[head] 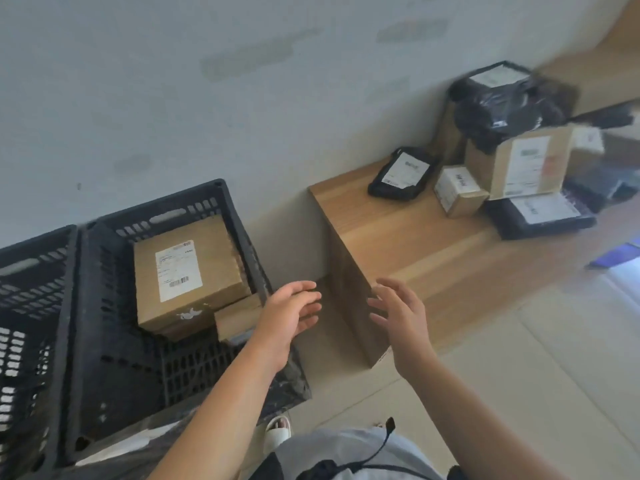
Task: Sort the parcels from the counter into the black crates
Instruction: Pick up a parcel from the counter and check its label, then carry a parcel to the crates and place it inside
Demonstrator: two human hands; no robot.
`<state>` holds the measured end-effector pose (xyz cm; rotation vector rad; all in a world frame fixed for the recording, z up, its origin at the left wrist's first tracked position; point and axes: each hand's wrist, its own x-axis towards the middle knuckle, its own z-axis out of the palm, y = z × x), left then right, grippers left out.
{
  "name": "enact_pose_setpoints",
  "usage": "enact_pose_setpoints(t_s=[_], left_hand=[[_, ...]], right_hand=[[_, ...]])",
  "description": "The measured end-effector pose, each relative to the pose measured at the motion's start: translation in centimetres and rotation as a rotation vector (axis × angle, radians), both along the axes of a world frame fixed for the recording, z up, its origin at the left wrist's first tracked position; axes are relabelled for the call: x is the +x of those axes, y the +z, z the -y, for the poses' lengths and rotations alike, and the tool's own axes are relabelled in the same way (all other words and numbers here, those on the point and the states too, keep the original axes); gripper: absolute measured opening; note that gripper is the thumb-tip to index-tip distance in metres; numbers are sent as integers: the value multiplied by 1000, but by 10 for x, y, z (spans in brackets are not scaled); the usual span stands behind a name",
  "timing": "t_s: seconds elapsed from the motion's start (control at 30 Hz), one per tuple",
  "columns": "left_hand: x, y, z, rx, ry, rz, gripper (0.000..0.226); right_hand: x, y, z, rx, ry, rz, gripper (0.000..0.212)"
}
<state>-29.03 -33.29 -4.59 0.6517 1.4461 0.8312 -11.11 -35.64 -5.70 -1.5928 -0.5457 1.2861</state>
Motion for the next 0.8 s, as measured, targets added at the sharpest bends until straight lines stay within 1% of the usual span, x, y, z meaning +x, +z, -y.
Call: enact_pose_setpoints(t_s=[0.07, 0.17, 0.33, 0.5, 0.6, 0.8], left_hand=[[34, 2, -1, 16, -55, 15, 17], [86, 3, -5, 45, -94, 43, 17], [172, 1, -7, 71, -201, 72, 17], [235, 1, -7, 70, -359, 32, 16], [263, 5, -21, 69, -419, 14, 16], [329, 0, -71, 92, -449, 14, 16]], right_hand=[[33, 2, 9, 2, -73, -40, 19], [88, 7, 17, 21, -159, -24, 15], [172, 16, 47, 80, -273, -50, 16], [229, 19, 70, 92, -373, -76, 16], [256, 19, 69, 108, -411, -99, 16], [316, 14, 45, 119, -472, -117, 17]])
